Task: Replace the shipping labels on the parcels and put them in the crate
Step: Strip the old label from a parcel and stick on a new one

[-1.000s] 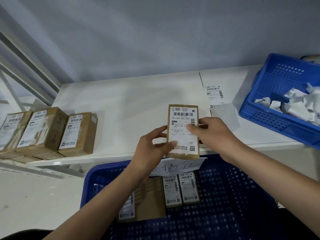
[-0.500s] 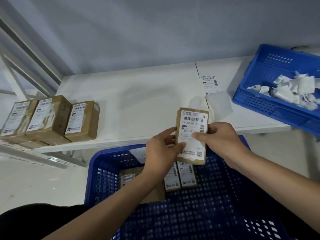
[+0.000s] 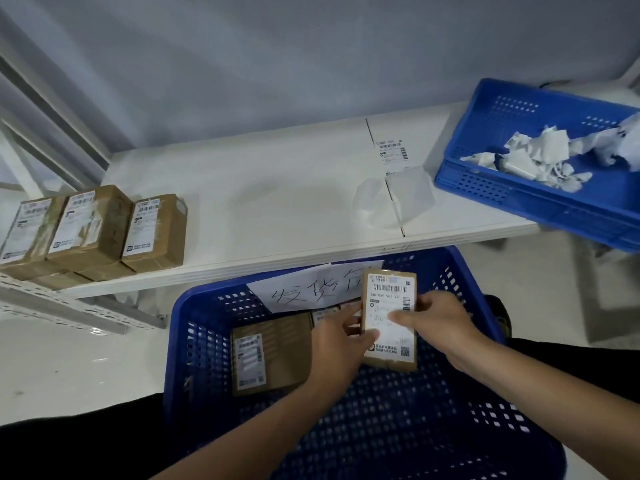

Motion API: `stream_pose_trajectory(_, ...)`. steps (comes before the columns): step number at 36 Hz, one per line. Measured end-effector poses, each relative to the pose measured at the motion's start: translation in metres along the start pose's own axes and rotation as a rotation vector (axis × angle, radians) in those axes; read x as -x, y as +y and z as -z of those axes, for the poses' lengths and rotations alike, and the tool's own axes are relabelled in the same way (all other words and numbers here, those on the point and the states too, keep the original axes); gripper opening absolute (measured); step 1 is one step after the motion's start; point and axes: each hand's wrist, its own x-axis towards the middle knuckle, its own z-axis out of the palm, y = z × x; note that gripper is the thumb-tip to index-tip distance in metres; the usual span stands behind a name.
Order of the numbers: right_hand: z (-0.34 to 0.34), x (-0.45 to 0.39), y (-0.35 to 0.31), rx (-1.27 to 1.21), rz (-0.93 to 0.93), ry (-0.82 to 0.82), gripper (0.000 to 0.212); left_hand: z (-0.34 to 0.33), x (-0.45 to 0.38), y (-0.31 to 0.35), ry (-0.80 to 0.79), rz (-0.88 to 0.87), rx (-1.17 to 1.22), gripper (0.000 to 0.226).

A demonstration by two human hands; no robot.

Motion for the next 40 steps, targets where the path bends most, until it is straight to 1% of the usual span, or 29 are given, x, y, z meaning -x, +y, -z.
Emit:
stream_pose_trajectory(5,-0.003,-0.025,0.024,0.048,-0.048,0.000,0.016,-0.026,-0.011,-0.021,-0.006,0.061,0.022,0.045)
stream_pose_trajectory(10,0.004,-0.056,0.039,0.164,-0.057,0.022,0.014,-0.057,-0.032,-0.041,-0.019,0.151,0.084,0.040)
stream_pose_trajectory(16,0.007,-0.100,0.056,0.260,-0.081,-0.001,0.016,-0.090,-0.065,-0.074,0.003,0.245,0.169,0.051)
stream_pose_trajectory(22,-0.009,-0.134,0.080,0.261,-0.129,0.004,0.027,-0.107,-0.089,-0.097,0.009,0.266,0.133,0.052)
stream_pose_trajectory(24,-0.018,-0.141,0.086,0.240,-0.144,0.015,0.027,-0.110,-0.095,-0.104,-0.015,0.262,0.093,0.052)
stream_pose_trajectory(26,-0.028,-0.150,0.093,0.223,-0.154,0.045,0.032,-0.115,-0.101,-0.113,-0.045,0.247,0.048,0.050)
stream_pose_trajectory(29,-0.044,-0.166,0.103,0.201,-0.169,0.091,0.040,-0.121,-0.111,-0.122,-0.081,0.210,-0.017,0.041)
stream_pose_trajectory(32,-0.057,-0.183,0.116,0.163,-0.193,0.104,0.047,-0.127,-0.120,-0.133,-0.111,0.178,-0.135,0.032)
stream_pose_trajectory(35,-0.067,-0.198,0.130,0.124,-0.211,0.101,0.050,-0.130,-0.128,-0.147,-0.139,0.131,-0.231,0.034)
stream_pose_trajectory(37,-0.073,-0.208,0.143,0.102,-0.222,0.089,0.049,-0.132,-0.132,-0.159,-0.166,0.100,-0.323,0.032)
stream_pose_trajectory(40,-0.081,-0.220,0.154,0.112,-0.217,0.055,0.035,-0.135,-0.139,-0.180,-0.180,0.036,-0.450,0.028)
